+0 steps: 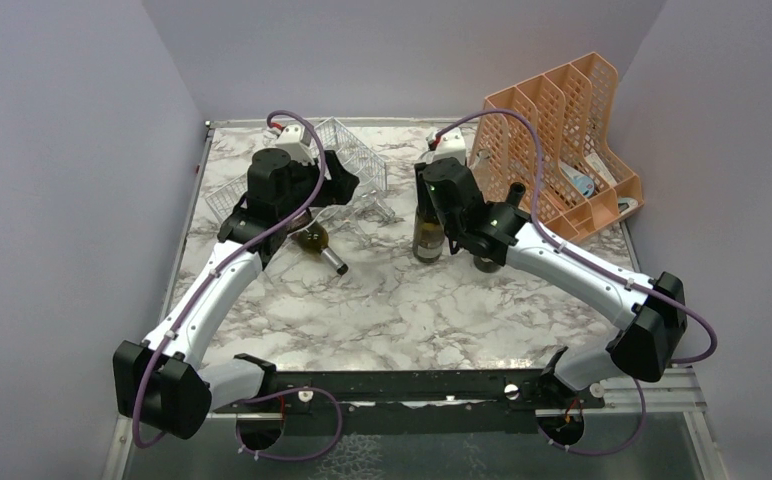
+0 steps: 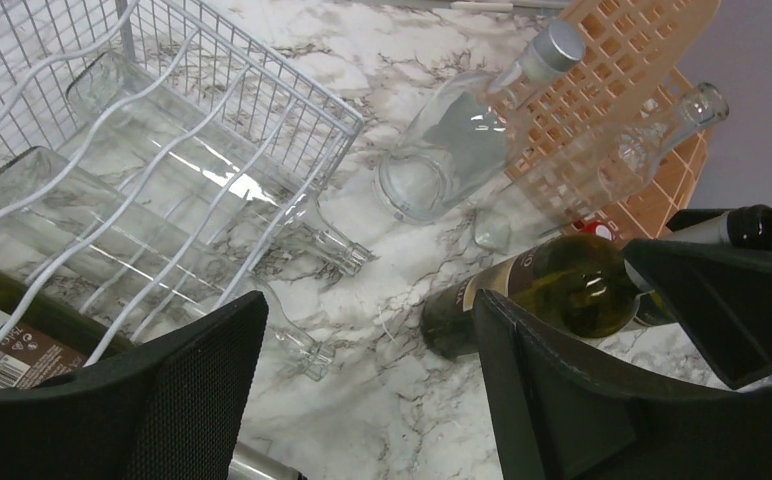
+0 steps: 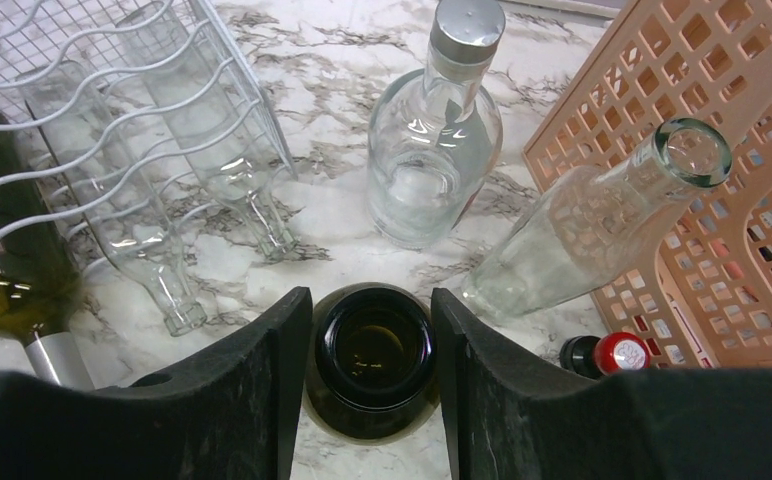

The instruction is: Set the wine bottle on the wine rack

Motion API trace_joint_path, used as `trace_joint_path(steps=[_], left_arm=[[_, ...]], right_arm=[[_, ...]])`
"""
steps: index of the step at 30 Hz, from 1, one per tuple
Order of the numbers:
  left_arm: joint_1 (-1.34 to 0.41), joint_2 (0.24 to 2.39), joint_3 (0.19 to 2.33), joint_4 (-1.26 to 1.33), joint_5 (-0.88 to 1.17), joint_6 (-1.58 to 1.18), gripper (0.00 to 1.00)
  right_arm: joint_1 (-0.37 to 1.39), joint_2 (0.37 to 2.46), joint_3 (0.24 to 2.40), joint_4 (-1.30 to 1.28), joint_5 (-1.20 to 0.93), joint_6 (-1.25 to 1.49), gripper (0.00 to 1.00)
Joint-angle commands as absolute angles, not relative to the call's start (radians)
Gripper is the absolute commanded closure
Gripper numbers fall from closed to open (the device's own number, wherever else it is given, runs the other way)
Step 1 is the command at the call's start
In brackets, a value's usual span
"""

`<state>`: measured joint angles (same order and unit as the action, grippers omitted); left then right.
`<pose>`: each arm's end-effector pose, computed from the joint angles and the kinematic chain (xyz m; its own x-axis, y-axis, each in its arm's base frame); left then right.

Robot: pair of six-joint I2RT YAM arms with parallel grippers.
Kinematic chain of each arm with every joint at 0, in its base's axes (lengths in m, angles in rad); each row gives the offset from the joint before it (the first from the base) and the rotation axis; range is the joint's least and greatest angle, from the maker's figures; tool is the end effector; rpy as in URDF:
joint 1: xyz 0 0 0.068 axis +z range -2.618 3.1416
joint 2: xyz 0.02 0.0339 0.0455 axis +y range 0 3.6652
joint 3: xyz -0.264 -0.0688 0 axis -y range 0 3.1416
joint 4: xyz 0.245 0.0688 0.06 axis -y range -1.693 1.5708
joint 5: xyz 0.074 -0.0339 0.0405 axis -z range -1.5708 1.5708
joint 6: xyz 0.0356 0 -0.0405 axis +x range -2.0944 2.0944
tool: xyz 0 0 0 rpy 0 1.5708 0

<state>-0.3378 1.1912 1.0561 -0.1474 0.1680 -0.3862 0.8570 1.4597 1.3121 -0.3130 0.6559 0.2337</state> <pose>0.2601 -0.0977 0.3547 -0.4238 -0.2448 -0.8721 0.3440 0.8472 -0.4049 0.2347 0.2378 0.3538 -0.3390 -0.1111 -0.9342 -0.1674 0.9843 -0.0563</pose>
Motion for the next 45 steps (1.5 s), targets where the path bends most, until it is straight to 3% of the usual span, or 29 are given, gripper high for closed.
trace_joint_path(steps=[1,5,11,17,32,45], left_arm=[[-0.341,1.142,0.985,-0.042,0.231,-0.361,0.19],[-0.341,1.132,0.932,0.019,0.275,-0.362,0.15],[-0.367,1.121,0.885,0.090,0.297,-0.376,0.02],[-0.437,1.151,0.864,0.199,0.327,-0.373,0.01],[-0.622,1.215,0.688,0.565,0.577,-0.239,0.01],[-0.753,1.262,0.536,0.889,0.498,-0.137,0.01]], right_arm=[[0.851,1.470,1.285,-0.256,0.682,0.223,0.51],[0.850,1.472,1.278,-0.227,0.704,0.208,0.59],[0.848,1.446,1.285,-0.215,0.705,0.184,0.82],[0.849,1.367,1.303,-0.263,0.637,0.161,0.98],[0.848,1.128,1.304,-0.372,0.367,0.226,0.99],[0.849,1.084,1.389,-0.458,0.188,0.287,0.99]])
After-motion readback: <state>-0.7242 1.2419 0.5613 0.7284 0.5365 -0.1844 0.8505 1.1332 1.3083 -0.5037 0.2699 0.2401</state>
